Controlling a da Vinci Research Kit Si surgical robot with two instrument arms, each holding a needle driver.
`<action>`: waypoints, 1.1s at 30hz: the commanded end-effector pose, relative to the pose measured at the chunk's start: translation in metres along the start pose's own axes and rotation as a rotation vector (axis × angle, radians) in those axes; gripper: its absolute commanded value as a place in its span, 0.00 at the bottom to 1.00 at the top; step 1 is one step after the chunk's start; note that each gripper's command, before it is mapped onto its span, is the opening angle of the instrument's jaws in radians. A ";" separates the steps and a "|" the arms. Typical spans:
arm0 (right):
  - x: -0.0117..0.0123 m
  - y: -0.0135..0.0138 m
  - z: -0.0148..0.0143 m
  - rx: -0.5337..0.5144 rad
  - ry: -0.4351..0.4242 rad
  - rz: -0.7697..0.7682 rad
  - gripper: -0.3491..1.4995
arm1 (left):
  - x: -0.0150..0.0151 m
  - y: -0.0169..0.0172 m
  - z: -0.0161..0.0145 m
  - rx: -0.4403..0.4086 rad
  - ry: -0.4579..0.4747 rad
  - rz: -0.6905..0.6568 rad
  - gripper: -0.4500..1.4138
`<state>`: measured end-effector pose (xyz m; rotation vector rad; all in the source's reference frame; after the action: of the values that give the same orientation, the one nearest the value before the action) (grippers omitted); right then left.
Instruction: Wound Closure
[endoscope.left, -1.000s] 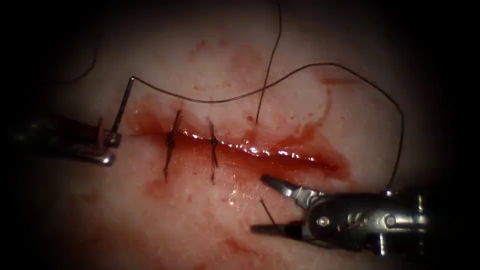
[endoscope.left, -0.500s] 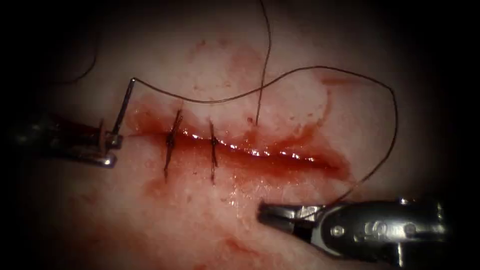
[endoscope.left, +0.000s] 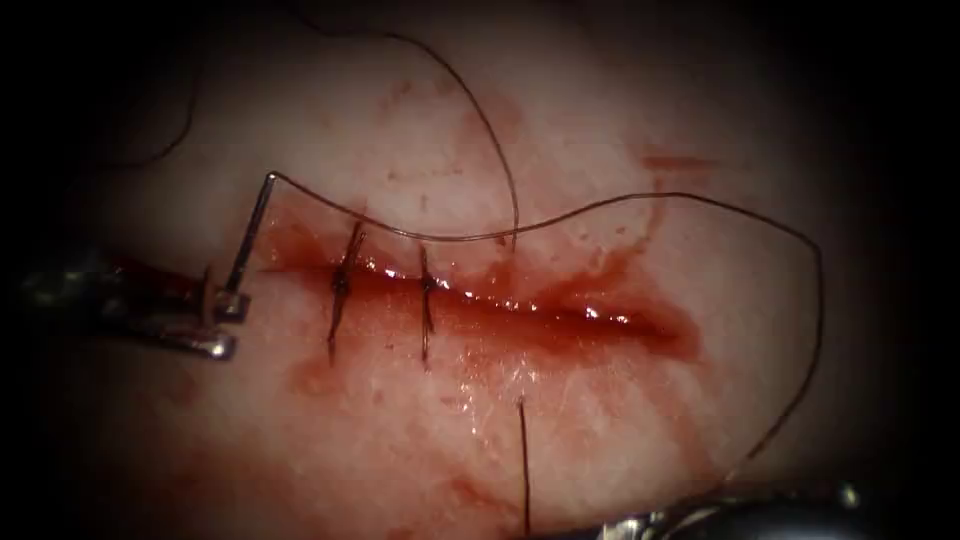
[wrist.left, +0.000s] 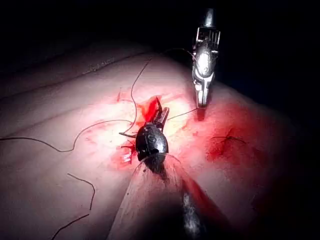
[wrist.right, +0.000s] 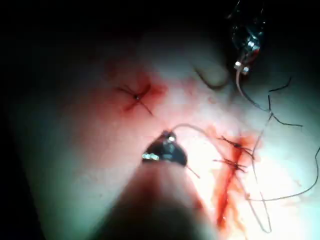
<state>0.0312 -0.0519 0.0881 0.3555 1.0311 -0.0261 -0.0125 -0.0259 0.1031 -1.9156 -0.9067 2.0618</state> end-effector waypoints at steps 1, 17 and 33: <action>0.0003 -0.0006 0.0009 0.024 -0.008 -0.012 0.00 | -0.0005 -0.0002 0.0006 -0.002 0.001 0.000 0.00; 0.0015 -0.0002 -0.0009 -0.024 0.040 -0.060 0.80 | -0.0005 -0.0001 0.0005 -0.011 -0.008 0.002 0.00; -0.0060 0.0057 0.0030 -0.368 -0.069 0.029 0.82 | -0.0008 0.0000 0.0012 -0.012 -0.008 0.006 0.00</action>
<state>0.0310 -0.0480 0.0958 0.0360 0.9382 0.1771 -0.0131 -0.0265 0.1031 -1.9190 -0.9174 2.0751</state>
